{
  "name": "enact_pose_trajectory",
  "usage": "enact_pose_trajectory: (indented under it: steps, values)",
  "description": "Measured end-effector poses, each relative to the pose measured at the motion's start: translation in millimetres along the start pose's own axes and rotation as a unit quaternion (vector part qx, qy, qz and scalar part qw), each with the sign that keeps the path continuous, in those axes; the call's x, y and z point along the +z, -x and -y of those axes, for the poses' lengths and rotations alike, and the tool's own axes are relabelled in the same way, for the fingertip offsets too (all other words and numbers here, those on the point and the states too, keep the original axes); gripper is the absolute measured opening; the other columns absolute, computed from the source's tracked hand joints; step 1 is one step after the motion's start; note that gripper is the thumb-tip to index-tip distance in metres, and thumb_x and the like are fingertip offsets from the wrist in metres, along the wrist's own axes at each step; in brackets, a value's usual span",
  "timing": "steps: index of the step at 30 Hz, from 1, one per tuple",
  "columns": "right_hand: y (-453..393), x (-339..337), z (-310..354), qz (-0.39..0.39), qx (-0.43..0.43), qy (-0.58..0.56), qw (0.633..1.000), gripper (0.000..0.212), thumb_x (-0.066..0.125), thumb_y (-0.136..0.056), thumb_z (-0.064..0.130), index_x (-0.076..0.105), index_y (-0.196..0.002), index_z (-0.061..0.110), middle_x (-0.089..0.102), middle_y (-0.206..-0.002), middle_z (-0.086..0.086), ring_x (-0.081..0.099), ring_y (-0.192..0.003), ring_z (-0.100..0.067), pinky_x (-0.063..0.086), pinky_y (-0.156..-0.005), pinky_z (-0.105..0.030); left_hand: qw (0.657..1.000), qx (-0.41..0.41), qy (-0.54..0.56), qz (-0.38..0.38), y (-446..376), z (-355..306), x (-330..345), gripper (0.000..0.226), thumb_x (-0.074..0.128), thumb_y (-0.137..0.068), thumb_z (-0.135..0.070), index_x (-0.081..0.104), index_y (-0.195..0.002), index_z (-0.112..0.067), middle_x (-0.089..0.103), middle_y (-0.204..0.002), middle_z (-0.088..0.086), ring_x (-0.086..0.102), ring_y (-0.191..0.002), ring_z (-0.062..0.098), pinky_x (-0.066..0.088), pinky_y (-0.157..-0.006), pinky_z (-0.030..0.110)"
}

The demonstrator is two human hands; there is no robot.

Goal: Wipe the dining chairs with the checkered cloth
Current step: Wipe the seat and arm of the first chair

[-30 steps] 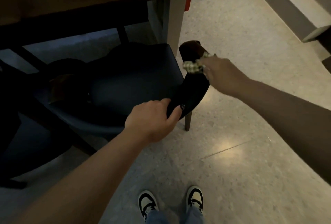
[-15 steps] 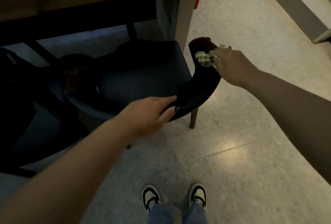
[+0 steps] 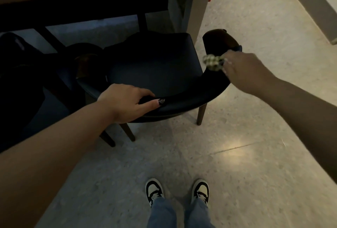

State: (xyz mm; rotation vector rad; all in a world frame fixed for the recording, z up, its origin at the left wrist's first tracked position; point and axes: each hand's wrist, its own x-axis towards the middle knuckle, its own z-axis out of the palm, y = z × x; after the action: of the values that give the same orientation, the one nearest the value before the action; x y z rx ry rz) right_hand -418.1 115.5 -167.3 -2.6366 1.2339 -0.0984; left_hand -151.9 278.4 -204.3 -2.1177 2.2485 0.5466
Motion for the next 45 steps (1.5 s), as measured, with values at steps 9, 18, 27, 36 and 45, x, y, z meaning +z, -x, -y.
enact_pose_trajectory:
  steps: [9,18,27,36,45]
  values:
    - [67.7,37.8,89.5,-0.111,-0.125,-0.087,0.982,0.018,0.052,-0.084,-0.006,0.065,-0.096,-0.009,0.064,-0.091,-0.023,0.062,-0.085,-0.039,0.042,-0.085,-0.036,1.000,0.006,-0.008,-0.024,-0.4,0.4,1.7,0.092,-0.008,-0.069,-0.084,0.051,-0.128,-0.047,0.068,-0.108,-0.008,0.063,-0.093,0.016,0.039,-0.059,0.029]
    - [42.5,44.1,103.3,-0.127,0.069,-0.090,0.985,0.016,0.046,-0.095,0.011,0.058,-0.092,0.001,0.058,-0.087,-0.017,0.055,-0.081,-0.035,0.034,-0.065,-0.034,0.996,-0.017,-0.013,-0.081,3.8,0.3,5.2,0.069,0.005,-0.090,-0.069,0.061,-0.116,-0.039,0.069,-0.090,-0.007,0.064,-0.083,0.019,0.033,-0.055,0.029]
    - [50.1,63.9,194.0,-0.100,-0.017,-0.229,0.968,0.019,0.047,-0.095,0.012,0.063,-0.099,0.002,0.062,-0.086,-0.009,0.057,-0.077,-0.024,0.040,-0.071,-0.027,0.915,-0.269,0.155,-0.258,34.6,57.6,22.8,0.044,0.036,-0.099,-0.034,0.047,-0.139,-0.018,0.033,-0.155,0.003,0.017,-0.147,0.016,0.011,-0.119,0.046]
    - [-19.0,98.0,287.2,-0.071,-0.044,-0.149,0.985,0.029,0.040,-0.096,0.011,0.054,-0.121,0.006,0.059,-0.116,-0.013,0.055,-0.104,-0.028,0.040,-0.094,-0.036,0.696,-0.318,0.626,-0.152,57.6,102.3,9.5,0.045,0.030,-0.098,-0.061,0.042,-0.140,-0.049,0.048,-0.144,-0.003,0.049,-0.128,0.018,0.036,-0.109,0.043]
    - [-18.7,83.5,273.9,0.027,-0.119,-0.099,0.988,0.043,0.054,-0.089,0.007,0.047,-0.131,0.009,0.051,-0.127,-0.011,0.052,-0.108,-0.028,0.044,-0.083,-0.033,0.602,-0.408,0.651,-0.217,31.7,88.9,-8.9,0.035,0.046,-0.097,-0.049,0.063,-0.118,-0.028,0.070,-0.106,0.002,0.069,-0.090,0.019,0.056,-0.075,0.035]
